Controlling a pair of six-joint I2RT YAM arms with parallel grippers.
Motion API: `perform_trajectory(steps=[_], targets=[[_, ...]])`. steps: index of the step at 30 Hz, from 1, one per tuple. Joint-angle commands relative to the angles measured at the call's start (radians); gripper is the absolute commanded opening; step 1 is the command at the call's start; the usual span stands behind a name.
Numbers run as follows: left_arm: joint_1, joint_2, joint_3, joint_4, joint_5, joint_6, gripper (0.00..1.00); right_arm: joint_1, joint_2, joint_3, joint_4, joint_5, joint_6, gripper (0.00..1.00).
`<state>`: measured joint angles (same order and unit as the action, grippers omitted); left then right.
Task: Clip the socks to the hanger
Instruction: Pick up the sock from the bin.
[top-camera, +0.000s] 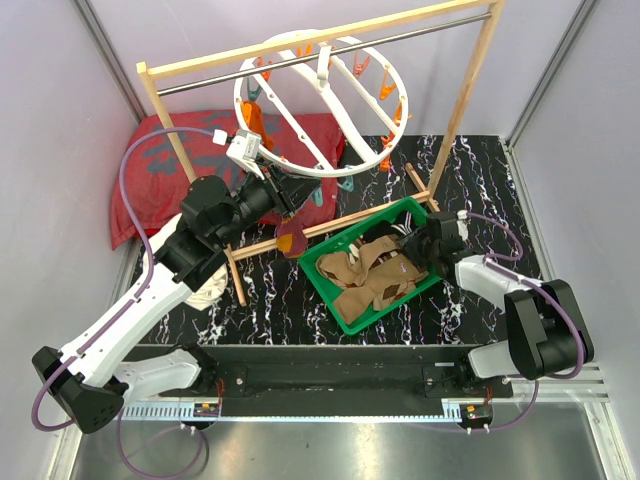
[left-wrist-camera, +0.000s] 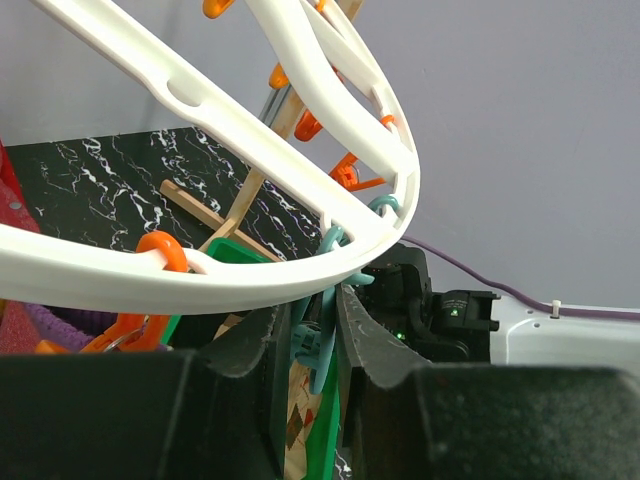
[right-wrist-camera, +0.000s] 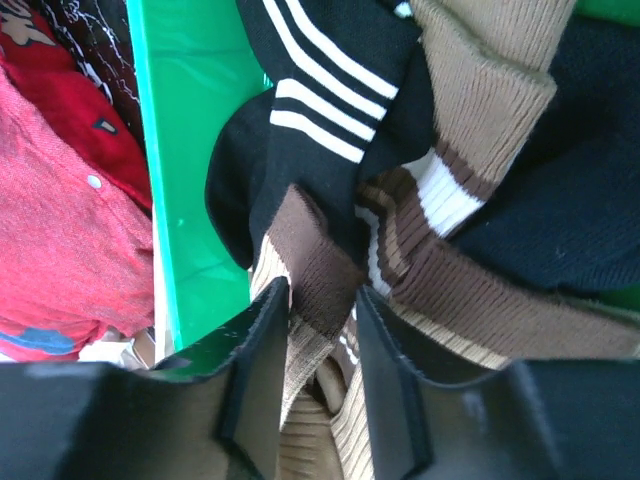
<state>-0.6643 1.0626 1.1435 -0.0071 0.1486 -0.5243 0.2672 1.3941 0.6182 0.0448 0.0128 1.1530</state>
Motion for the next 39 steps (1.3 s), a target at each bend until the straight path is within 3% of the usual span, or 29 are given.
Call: perform_trajectory(steps=[1,4,6,13,18,29,39], targets=[[-0.001,0.005,0.044,0.010,0.000,0.000,0.09,-0.009,0.006,0.008,0.061,-0.011,-0.035,0.28],[-0.001,0.005,0.045,0.010,-0.001,0.000,0.09,-0.008,-0.024,0.012,0.055,-0.039,-0.113,0.06],[-0.001,0.005,0.047,-0.011,-0.007,0.001,0.09,-0.010,-0.041,0.032,0.037,-0.059,-0.217,0.00],[-0.001,0.007,0.058,-0.017,-0.015,-0.005,0.09,0.030,-0.164,0.109,-0.008,-0.240,-0.576,0.00],[-0.001,0.014,0.074,-0.030,-0.037,-0.017,0.09,0.193,-0.305,0.153,-0.106,-0.180,-0.877,0.00],[-0.003,0.022,0.078,-0.025,-0.064,-0.037,0.09,0.524,-0.445,0.235,-0.102,-0.034,-1.229,0.00],[-0.006,0.030,0.075,-0.025,-0.067,-0.039,0.09,0.650,-0.403,0.334,-0.054,0.073,-1.368,0.00]])
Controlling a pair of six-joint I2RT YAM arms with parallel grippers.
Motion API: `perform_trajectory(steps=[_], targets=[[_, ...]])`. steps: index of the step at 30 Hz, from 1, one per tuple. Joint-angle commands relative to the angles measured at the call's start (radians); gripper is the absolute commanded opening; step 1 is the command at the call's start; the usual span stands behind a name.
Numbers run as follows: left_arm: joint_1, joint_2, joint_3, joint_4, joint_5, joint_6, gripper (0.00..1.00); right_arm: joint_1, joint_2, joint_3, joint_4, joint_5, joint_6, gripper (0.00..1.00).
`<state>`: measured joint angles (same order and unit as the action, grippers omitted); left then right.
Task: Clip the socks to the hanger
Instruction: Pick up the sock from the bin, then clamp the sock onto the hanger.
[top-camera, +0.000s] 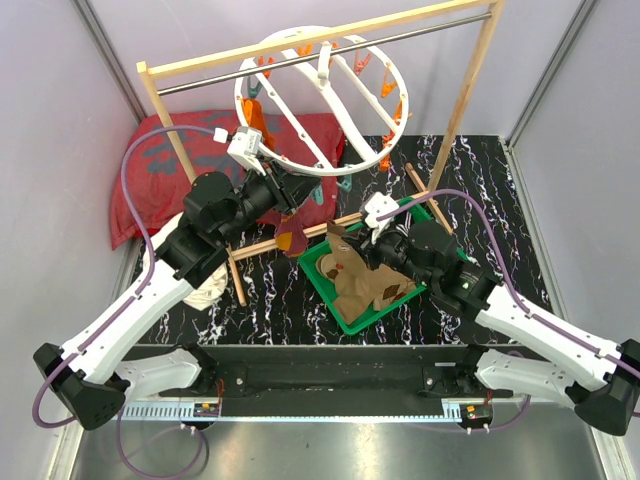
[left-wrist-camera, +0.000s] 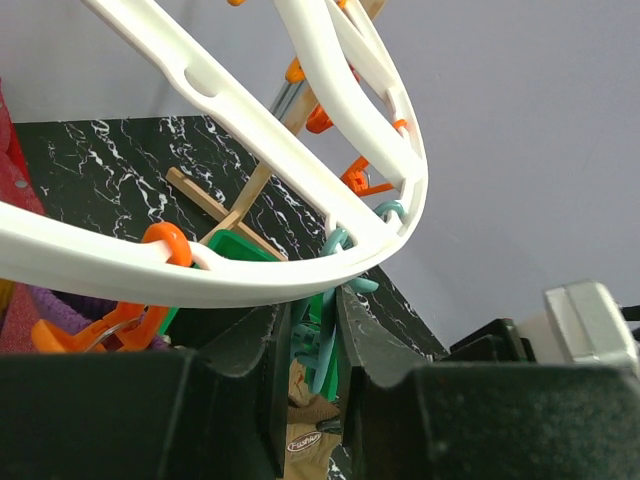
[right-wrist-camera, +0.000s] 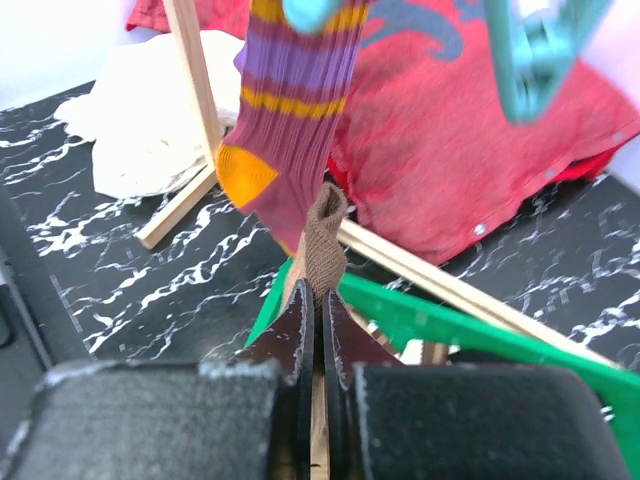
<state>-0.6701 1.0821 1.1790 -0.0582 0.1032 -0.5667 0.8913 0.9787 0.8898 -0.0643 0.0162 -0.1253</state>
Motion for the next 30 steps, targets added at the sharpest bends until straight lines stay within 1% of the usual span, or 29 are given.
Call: perform_trajectory(steps=[1,2,5,8,11,15,21,23,25,26,27,28,30], targets=[[0.000,0.010,0.036,0.027,-0.025,-0.005,0.09,0.026,0.015,0.067,0.054,0.076,-0.092,0.00],[0.000,0.010,0.037,0.027,-0.030,-0.007,0.09,0.028,0.020,0.072,0.090,0.082,-0.100,0.00],[-0.002,0.015,0.033,0.031,-0.040,0.002,0.09,0.029,0.035,0.101,0.096,0.065,-0.115,0.00],[-0.002,0.027,0.037,0.034,-0.031,0.016,0.09,0.031,0.035,0.104,0.133,0.027,-0.129,0.00],[-0.002,0.030,0.041,0.047,-0.008,0.019,0.09,0.029,0.035,0.115,0.142,-0.045,-0.146,0.00],[-0.002,0.019,0.019,0.093,0.010,0.018,0.09,0.028,0.037,0.121,0.169,-0.137,-0.129,0.00],[0.000,0.006,0.013,0.113,0.038,0.028,0.09,0.014,0.048,0.104,0.228,-0.226,-0.073,0.00],[0.000,-0.001,0.010,0.123,0.046,0.036,0.09,-0.021,0.051,0.087,0.268,-0.267,-0.036,0.00],[0.000,-0.007,0.005,0.127,0.056,0.042,0.09,-0.063,0.052,0.078,0.320,-0.320,0.035,0.00],[0.000,-0.008,0.004,0.132,0.059,0.044,0.09,-0.092,0.055,0.064,0.345,-0.388,0.064,0.00],[0.000,-0.011,-0.002,0.135,0.062,0.044,0.09,-0.136,0.055,0.057,0.372,-0.421,0.117,0.00],[0.000,-0.016,-0.005,0.136,0.061,0.044,0.09,-0.156,0.060,0.051,0.412,-0.445,0.124,0.00],[0.000,-0.019,-0.009,0.136,0.058,0.044,0.09,-0.184,0.067,0.049,0.425,-0.504,0.162,0.00]])
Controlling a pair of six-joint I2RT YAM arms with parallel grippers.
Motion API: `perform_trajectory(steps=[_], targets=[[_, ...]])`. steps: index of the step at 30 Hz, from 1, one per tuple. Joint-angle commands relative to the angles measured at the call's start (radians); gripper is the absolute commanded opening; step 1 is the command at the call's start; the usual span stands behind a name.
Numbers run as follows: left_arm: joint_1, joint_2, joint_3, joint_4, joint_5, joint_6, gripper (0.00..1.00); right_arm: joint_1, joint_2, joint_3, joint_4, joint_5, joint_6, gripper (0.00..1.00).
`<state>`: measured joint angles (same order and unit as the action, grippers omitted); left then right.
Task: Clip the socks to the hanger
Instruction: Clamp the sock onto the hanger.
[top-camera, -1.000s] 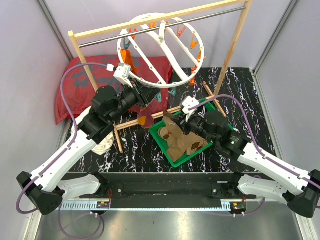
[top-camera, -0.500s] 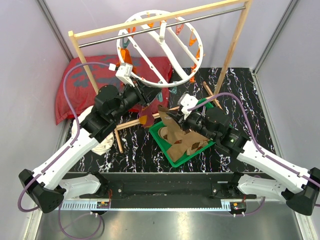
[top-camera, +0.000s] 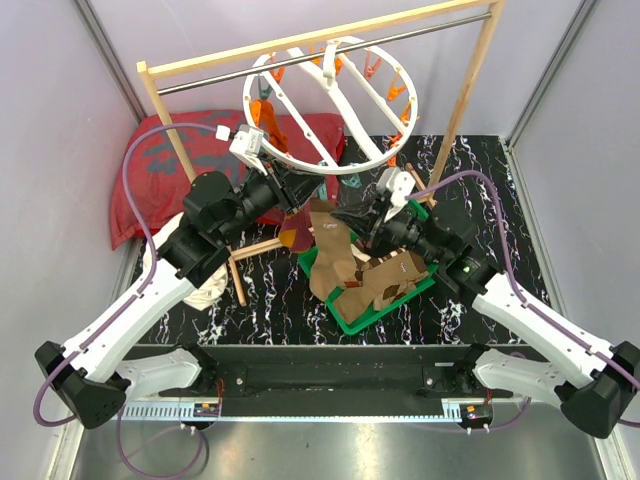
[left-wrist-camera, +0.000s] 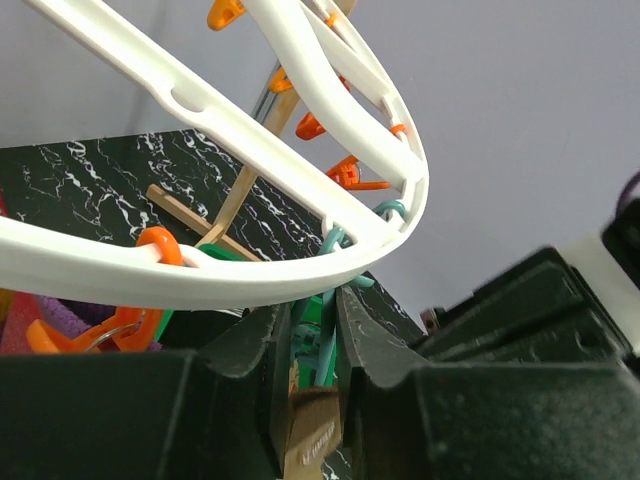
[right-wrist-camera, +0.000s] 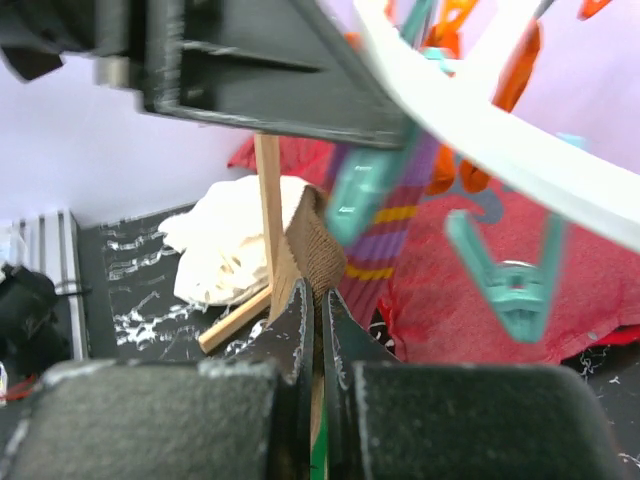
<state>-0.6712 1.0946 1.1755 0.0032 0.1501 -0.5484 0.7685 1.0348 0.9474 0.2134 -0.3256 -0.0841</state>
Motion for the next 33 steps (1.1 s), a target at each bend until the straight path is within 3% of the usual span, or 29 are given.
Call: perform_trajectory(steps=[1,9,33], targets=[[0.001,-0.033,-0.005,0.075,0.011,0.025,0.09,-0.064,0.021,-0.007,0.149,-0.173,0.124,0.00],[0.001,-0.045,0.001,0.077,0.012,0.025,0.09,-0.090,0.062,-0.029,0.198,-0.273,0.173,0.00],[0.001,-0.030,0.009,0.061,0.039,0.028,0.09,-0.170,0.060,-0.070,0.323,-0.282,0.276,0.00]])
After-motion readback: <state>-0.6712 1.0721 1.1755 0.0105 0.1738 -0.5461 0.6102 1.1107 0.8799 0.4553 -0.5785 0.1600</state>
